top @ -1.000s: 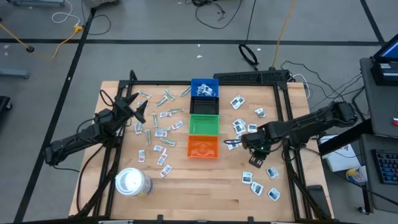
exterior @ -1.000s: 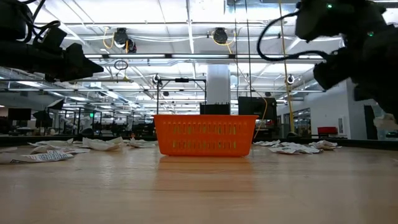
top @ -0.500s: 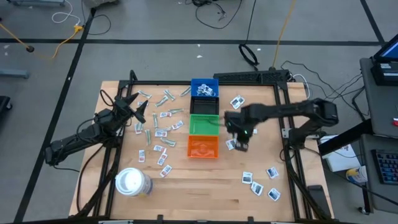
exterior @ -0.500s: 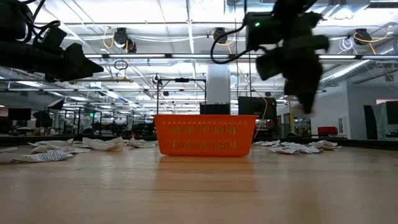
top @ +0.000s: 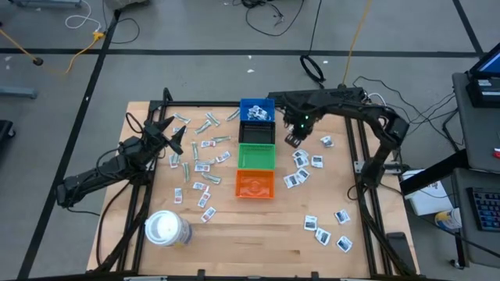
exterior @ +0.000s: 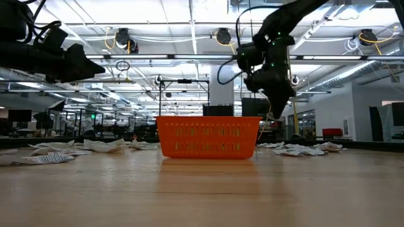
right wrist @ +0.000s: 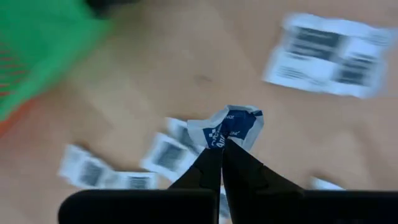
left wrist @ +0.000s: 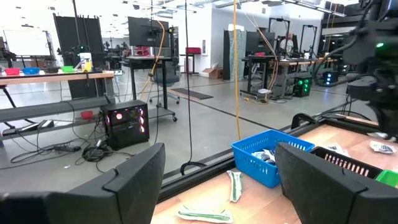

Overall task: Pick & Place First Aid Supplies
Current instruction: Put the blue alcohol pad into the blue bin

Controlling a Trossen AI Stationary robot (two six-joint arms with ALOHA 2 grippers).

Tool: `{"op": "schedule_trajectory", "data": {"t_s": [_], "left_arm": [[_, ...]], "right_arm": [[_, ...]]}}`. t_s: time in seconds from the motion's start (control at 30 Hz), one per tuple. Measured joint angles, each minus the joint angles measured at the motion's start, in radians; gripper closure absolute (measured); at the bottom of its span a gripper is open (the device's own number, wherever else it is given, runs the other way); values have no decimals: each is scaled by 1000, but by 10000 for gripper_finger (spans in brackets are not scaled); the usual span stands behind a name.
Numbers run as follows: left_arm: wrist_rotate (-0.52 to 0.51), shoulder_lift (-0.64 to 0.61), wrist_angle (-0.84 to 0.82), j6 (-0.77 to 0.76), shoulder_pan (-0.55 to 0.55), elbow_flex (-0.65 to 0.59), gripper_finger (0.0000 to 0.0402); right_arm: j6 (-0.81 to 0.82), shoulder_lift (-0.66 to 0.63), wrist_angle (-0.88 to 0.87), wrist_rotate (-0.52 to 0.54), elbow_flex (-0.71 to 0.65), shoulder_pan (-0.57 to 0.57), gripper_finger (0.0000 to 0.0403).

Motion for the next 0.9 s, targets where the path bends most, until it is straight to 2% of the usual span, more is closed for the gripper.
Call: {"op": "schedule_trajectory", "data": {"t_s": [0.17, 0.27, 0.67, 0.8, 0.9], "left_arm": [[0, 0, 0, 0, 0, 0, 96], [0, 0, 0, 0, 0, 0, 96], [0, 0, 0, 0, 0, 0, 96], [0, 0, 0, 0, 0, 0, 96], [0, 0, 0, 0, 0, 0, 96]], "right_arm": [[0, 25, -26, 38, 2, -71, 403], [0, 73, -61, 35, 60, -86, 403], [-128, 371, -114, 7, 561, -82, 403], [-180, 459, -57, -24, 700, -75, 403], [-186, 494, 22, -26, 740, -67, 403]]}}
